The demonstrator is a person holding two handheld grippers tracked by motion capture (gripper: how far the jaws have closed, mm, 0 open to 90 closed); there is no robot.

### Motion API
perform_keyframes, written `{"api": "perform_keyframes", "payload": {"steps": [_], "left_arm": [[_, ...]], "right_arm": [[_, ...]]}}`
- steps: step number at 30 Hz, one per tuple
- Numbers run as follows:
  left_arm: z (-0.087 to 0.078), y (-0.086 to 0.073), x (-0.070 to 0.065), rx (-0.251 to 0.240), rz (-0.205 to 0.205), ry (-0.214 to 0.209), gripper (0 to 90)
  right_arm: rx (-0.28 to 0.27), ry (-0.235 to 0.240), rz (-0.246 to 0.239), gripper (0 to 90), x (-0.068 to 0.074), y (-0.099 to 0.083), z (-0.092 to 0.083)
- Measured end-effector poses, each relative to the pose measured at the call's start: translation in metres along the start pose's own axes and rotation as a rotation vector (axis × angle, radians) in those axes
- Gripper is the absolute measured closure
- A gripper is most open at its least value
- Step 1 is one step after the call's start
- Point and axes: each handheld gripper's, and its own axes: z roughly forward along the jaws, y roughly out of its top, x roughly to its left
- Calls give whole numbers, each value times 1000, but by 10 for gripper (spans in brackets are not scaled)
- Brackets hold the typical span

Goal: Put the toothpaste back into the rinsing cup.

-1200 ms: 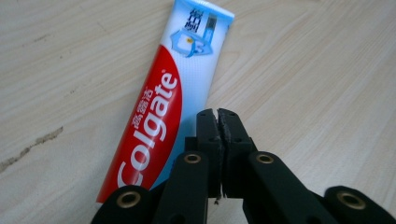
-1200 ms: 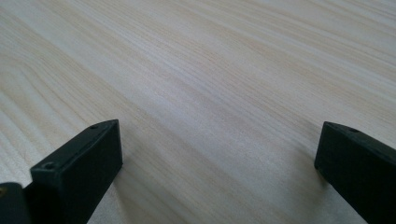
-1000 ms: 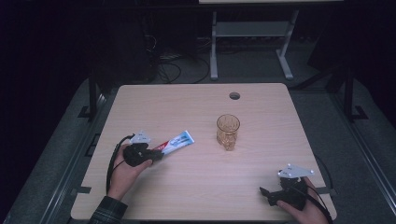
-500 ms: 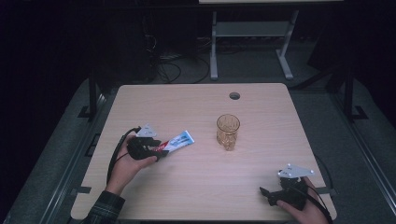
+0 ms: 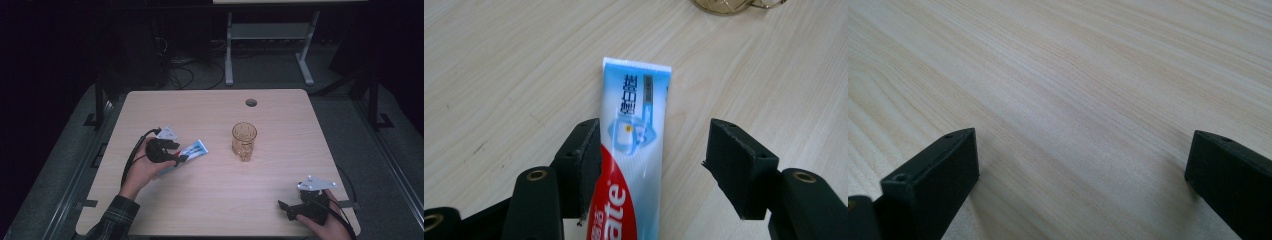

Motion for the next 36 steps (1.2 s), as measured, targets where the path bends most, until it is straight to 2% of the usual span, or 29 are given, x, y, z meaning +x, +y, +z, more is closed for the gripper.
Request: {"api": "perform_keyframes", "payload": {"steps": [7, 9, 11, 23, 27, 36], "left_arm": [[16, 9, 5, 20, 10, -17, 359], [21, 10, 6, 11, 8, -15, 361], [26, 10, 8, 33, 6, -16, 360], [57, 9, 12, 95, 9, 3, 362], [61, 9, 11, 139, 26, 24, 361], [63, 11, 11, 148, 35, 18, 365]], "right_arm": [[0, -1, 1, 2, 0, 0, 0], [0, -1, 1, 2, 0, 0, 0], [0, -1, 1, 2, 0, 0, 0], [0, 0, 0, 2, 0, 0, 0], [0, 0, 1, 2, 0, 0, 0], [0, -1, 1, 2, 0, 0, 0]]}}
